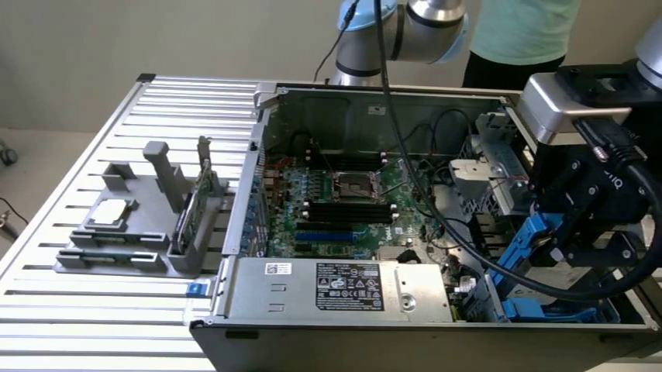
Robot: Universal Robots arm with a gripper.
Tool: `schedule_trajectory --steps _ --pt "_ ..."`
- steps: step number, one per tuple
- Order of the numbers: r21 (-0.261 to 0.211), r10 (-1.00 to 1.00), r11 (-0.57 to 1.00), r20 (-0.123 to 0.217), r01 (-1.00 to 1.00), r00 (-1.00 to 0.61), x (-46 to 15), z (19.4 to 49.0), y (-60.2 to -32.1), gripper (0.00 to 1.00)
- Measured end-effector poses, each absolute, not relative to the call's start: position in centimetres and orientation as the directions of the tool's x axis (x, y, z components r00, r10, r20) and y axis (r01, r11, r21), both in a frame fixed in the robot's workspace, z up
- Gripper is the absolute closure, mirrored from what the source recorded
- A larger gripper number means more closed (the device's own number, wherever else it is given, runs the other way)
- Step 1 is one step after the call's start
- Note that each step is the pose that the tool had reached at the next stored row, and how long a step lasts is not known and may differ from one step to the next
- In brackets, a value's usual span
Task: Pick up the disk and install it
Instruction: 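Insert the disk into the insertion slot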
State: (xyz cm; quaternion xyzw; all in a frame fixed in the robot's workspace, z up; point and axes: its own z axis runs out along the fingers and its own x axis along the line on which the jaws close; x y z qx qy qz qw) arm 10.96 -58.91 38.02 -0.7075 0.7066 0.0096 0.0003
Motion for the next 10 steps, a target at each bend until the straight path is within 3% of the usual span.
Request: schedule_trajectory --steps 10 --pt "0.013 -1.000 -0.002 -0.017 -1.000 0.001 11.0 36.4 -58.9 0.67"
